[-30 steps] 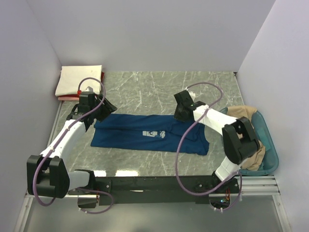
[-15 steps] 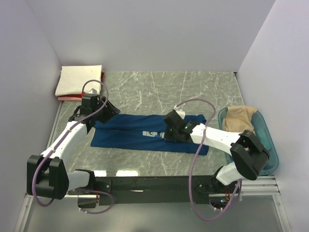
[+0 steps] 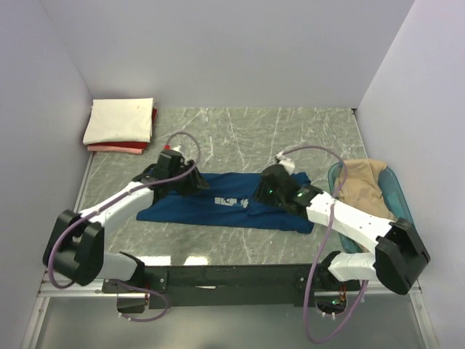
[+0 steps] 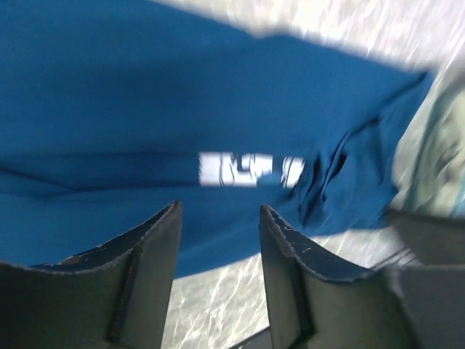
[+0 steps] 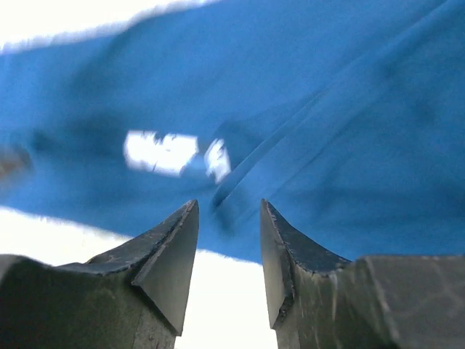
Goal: Fold and stack the t-shirts
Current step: Fold the tshirt
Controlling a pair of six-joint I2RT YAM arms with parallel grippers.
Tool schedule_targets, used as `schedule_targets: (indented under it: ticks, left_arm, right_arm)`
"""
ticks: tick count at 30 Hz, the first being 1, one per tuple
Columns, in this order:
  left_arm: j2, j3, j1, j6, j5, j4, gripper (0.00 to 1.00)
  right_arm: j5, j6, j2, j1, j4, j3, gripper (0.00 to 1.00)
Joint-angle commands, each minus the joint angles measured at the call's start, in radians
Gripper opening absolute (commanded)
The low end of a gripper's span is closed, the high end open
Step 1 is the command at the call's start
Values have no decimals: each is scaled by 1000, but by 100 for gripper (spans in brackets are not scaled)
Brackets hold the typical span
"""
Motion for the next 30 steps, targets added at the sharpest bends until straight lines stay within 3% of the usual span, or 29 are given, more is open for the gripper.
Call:
schedule_targets:
  ticks: [1,8,18,30]
  left_arm:
    - [54,49,-102,41,3,55,51]
    - [198,150,-266,47,-24,84,47]
    - [360,255,-389,34,14,114,46]
    - [436,296,-449,17,8,124,46]
  right_arm:
    - [-10,-95,-28,-176,-33,17,47]
    - [-68,-232,146,-337,-46,139,46]
    - [-109,-268,314,-349,14,202,46]
    - [-145,-264,340,-349,40,169,41]
